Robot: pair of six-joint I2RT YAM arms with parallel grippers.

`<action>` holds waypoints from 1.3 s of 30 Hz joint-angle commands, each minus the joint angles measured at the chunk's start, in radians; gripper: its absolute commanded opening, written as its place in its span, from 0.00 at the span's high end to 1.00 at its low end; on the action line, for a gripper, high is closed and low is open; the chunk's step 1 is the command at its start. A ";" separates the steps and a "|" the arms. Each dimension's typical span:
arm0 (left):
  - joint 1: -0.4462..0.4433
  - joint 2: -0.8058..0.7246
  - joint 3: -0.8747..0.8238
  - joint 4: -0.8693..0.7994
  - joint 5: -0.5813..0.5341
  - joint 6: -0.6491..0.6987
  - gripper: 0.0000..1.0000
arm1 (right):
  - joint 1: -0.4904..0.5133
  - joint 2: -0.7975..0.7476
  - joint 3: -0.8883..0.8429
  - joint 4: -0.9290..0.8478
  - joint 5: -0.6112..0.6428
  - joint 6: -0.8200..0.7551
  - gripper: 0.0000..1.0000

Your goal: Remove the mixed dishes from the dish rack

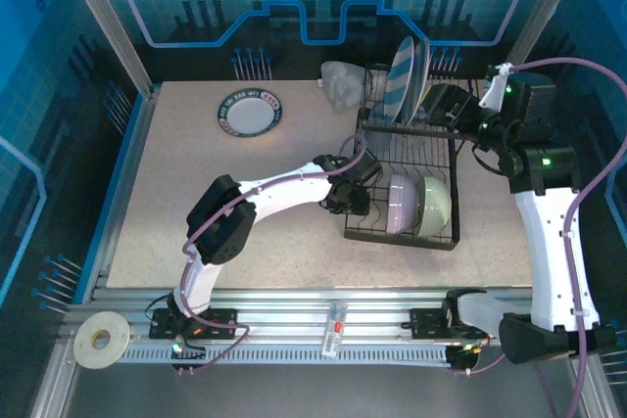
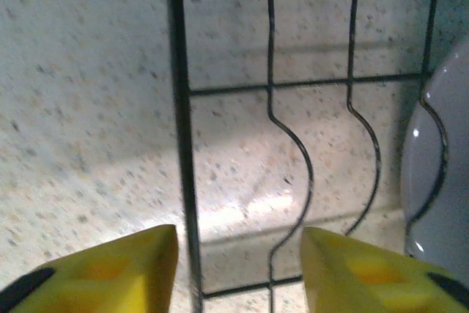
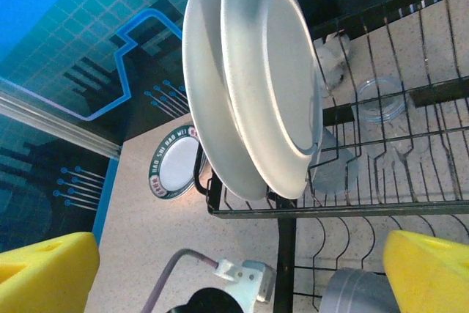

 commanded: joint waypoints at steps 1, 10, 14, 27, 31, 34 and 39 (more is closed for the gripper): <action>0.000 -0.049 0.038 -0.068 -0.018 0.023 0.31 | -0.016 -0.039 -0.004 -0.011 0.041 -0.038 0.00; 0.022 -0.180 0.090 -0.075 -0.105 0.130 0.01 | 0.019 -0.036 0.027 -0.038 0.134 -0.087 0.00; 0.078 -0.315 -0.031 0.083 0.009 0.237 0.01 | 0.041 -0.009 0.053 -0.035 0.198 -0.087 0.01; 0.283 -0.646 -0.367 0.397 0.478 0.220 0.01 | 0.129 0.224 0.333 -0.160 0.362 -0.052 0.04; 0.288 -0.665 -0.374 0.361 0.468 0.279 0.01 | 0.149 0.294 0.398 -0.175 0.398 -0.043 0.07; 0.299 -0.661 -0.378 0.363 0.473 0.278 0.01 | 0.167 0.346 0.452 -0.202 0.433 -0.059 0.09; 0.310 -0.657 -0.410 0.462 0.498 0.256 0.01 | 0.182 0.426 0.549 -0.243 0.511 -0.102 0.13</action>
